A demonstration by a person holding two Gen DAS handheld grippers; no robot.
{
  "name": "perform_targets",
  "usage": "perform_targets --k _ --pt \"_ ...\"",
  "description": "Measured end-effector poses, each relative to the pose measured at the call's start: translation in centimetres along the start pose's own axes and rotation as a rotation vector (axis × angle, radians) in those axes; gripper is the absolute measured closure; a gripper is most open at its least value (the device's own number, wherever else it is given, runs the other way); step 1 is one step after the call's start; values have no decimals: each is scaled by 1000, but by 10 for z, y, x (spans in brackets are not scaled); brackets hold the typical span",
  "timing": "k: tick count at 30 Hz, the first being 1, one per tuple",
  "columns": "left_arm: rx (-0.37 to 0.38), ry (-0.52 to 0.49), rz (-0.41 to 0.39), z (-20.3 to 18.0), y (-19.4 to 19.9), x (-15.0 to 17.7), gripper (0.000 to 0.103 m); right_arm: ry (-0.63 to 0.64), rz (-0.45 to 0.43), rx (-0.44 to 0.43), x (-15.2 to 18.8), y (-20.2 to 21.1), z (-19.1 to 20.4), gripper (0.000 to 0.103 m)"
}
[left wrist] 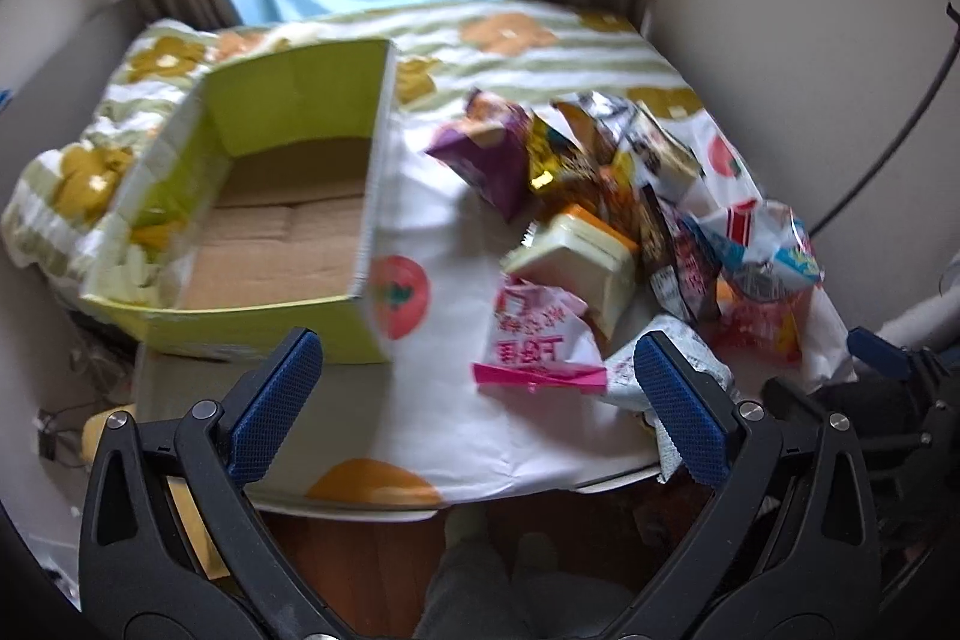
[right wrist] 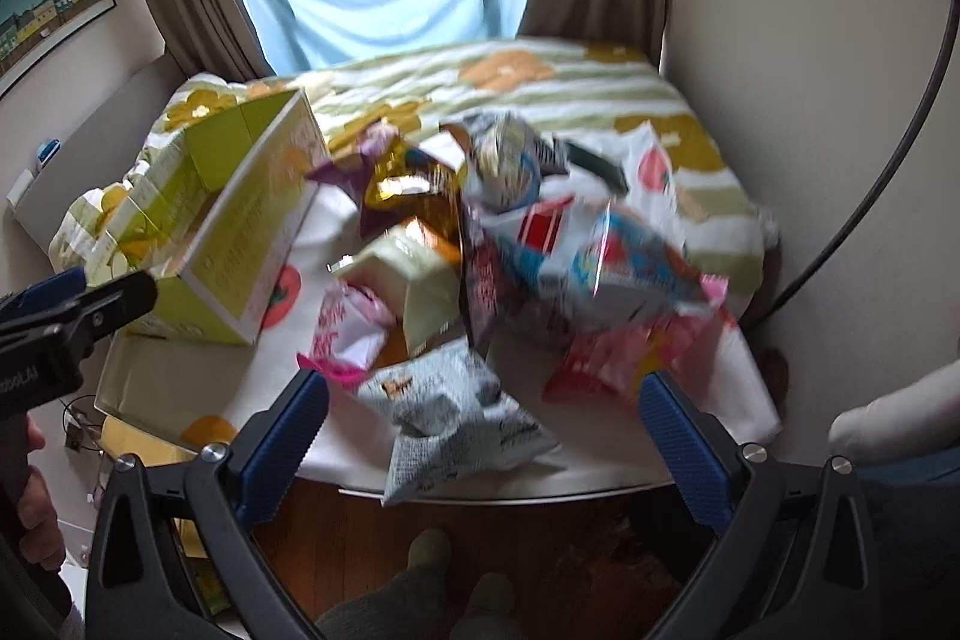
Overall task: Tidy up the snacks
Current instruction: 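Grasp the pink snack bag with the left tool while the right grasps the white printed bag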
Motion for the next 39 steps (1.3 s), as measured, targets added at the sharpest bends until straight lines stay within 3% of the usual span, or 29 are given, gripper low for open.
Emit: perform_targets --k 5,11,18,21,28,34,39 --pt "72 -90 109 -19 -65 -3 0 48 69 1 9 -32 5 0" --pt "102 -207 211 -32 -130 2 0 260 160 -9 17 -76 23 1" --pt "132 -201 304 -26 -178 8 2 337 231 -63 19 -109 31 1" --pt "161 -189 342 -24 -189 12 8 357 248 -83 18 -117 33 5" --pt "176 -198 372 -21 -206 15 32 412 262 -95 15 -127 37 18" --pt "154 -207 339 -26 -196 19 43 435 273 -98 19 -129 37 30" --pt "135 -206 328 -31 -185 24 48 442 265 -100 24 -127 39 34"
Point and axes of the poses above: each gripper's, at about its wrist camera, not at the fingertips, and y roughly against the way its jaws point, z to its left, x to its underside, the point moved 4 cm from there along -y, roughly the way its jaws point, and after that the axes turned 3 degrees about x, right-handed, at the moved point
